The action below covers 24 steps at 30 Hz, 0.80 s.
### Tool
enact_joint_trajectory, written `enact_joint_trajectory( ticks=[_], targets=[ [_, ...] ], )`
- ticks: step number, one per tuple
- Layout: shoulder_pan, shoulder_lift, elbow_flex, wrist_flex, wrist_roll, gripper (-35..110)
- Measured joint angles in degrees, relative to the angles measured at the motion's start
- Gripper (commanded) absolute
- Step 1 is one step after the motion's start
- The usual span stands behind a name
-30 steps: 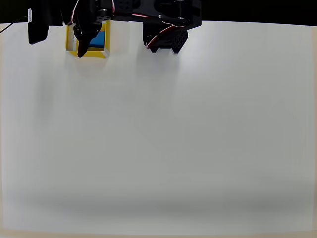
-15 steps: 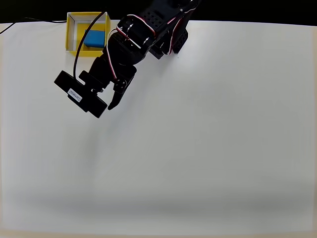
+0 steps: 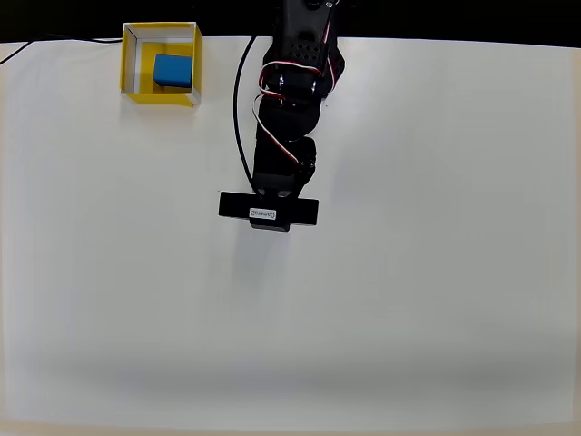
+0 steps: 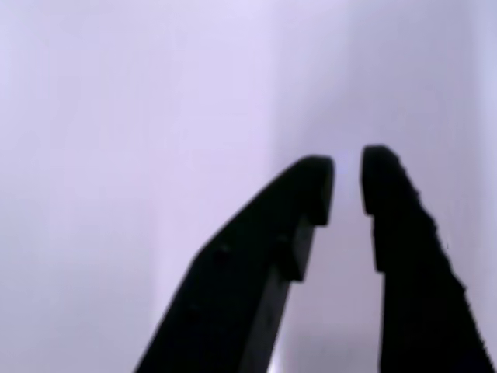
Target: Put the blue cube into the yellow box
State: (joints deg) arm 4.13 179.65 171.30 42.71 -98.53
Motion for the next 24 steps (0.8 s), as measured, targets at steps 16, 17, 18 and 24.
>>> enact_joint_trajectory(
  ticks=[16,17,18,24],
  targets=[
    [-3.2,10.5,7.2,23.5,3.4,0],
    [-3.1,10.5,7.2,24.4,3.3,0],
    [-2.9,10.5,7.3,25.6,3.8,0],
    [-3.3,10.5,7.3,33.7,2.8,0]
  ],
)
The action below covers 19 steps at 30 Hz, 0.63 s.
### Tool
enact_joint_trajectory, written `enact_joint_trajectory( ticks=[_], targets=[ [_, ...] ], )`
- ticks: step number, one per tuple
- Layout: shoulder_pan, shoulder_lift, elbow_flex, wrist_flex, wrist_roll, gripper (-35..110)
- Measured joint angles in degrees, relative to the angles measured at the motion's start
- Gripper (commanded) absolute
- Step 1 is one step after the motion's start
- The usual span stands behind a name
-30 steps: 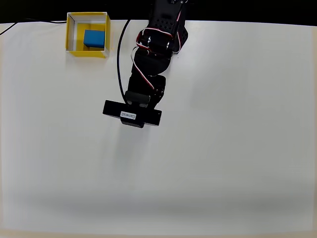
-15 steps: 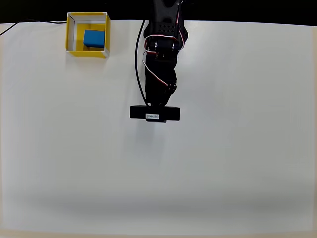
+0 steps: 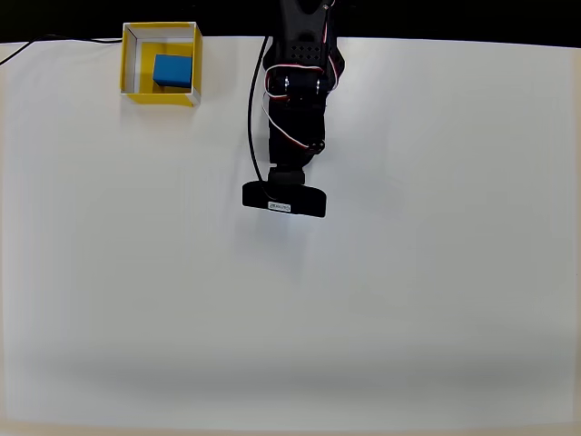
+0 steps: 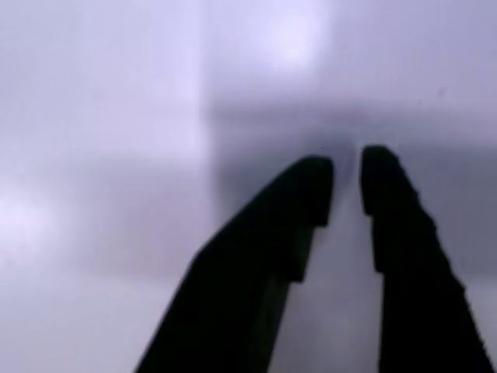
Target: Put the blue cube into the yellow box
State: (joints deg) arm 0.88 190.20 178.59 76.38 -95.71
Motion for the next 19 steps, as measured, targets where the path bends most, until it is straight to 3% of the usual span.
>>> enact_joint_trajectory(
  ticks=[19],
  targets=[
    [1.0,0.0,0.0,0.6,2.5,0]
  ],
)
